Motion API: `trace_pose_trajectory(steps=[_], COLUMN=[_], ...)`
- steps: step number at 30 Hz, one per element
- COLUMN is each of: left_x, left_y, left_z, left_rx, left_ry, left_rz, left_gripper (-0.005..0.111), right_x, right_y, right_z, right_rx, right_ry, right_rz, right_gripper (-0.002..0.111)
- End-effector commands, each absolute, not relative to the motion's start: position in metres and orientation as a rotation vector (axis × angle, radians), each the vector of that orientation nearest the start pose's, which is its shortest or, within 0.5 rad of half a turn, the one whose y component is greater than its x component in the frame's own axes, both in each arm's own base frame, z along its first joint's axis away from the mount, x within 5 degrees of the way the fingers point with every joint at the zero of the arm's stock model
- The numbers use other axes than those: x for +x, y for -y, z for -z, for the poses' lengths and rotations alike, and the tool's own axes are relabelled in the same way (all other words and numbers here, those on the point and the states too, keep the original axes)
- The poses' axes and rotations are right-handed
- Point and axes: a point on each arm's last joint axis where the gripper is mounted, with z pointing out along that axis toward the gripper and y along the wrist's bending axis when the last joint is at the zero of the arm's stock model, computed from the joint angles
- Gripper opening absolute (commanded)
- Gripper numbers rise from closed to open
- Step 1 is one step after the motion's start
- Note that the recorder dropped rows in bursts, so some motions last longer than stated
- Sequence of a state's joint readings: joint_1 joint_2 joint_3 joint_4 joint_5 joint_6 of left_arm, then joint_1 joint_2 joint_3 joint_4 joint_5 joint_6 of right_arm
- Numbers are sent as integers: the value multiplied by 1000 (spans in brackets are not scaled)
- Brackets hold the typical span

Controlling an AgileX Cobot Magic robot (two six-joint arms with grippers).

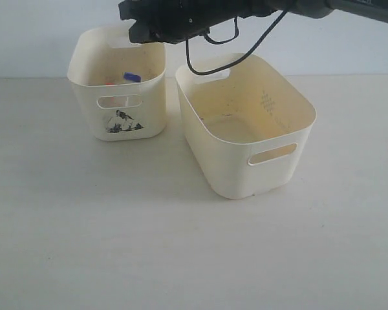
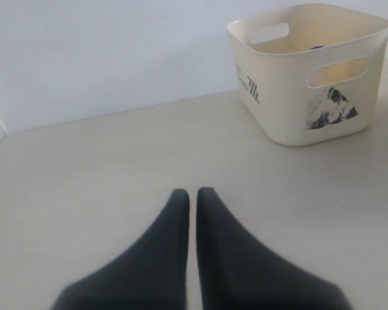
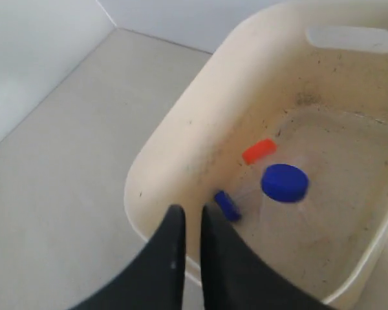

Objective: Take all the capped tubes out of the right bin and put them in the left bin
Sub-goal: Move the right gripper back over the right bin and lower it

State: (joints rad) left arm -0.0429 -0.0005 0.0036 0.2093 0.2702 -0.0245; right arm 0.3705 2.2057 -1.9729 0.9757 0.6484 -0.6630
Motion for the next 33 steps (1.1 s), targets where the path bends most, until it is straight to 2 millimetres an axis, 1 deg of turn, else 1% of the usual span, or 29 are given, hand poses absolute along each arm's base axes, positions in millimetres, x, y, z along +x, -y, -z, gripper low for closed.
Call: trace_pose_trajectory(steps=[1,4,6,8,11,13,17,20,23,25,28,30,33], left_x=[55,55,55,55,55,55,55,55,55,55,55,55,55], left_y=[-2,-2,-2,-2,-2,-2,-2,-2,-2,-2,-2,-2,-2], left_z=[-190,-190,-190,-190,-190,-190,-190,-190,-190,-190,-190,-190,-190], left_rx=[140,140,140,140,140,140,140,140,140,140,140,140,140], left_ry=[-1735,-1735,-1735,-1735,-1735,-1735,-1735,-1735,-1735,-1735,-1735,-1735,-1735], left_rz=[-132,-132,-132,-132,-132,-132,-132,-132,-132,-132,-132,-132,-132], left_gripper=[4,4,4,4,4,4,4,4,4,4,4,4,4], right_x=[454,444,436,430,426,423,422,422,423,423,424,426,430], right_y=[-224,-217,-208,-193,-164,-147,-127,-120,-117,-116,-118,-121,-123], right_z=[-294,-308,-317,-324,-327,-327,-323,-321,-321,-321,-318,-313,-306], right_rx=[-604,-702,-780,-816,-774,-731,-706,-726,-753,-805,-829,-838,-832], right_ry=[-2104,-2120,-2153,-2228,-2379,-2467,-2560,-2590,-2585,-2570,-2564,-2566,-2565], right_rz=[-825,-744,-671,-564,-438,-417,-413,-352,-318,-289,-298,-343,-356], right_gripper=[1,1,1,1,1,1,1,1,1,1,1,1,1])
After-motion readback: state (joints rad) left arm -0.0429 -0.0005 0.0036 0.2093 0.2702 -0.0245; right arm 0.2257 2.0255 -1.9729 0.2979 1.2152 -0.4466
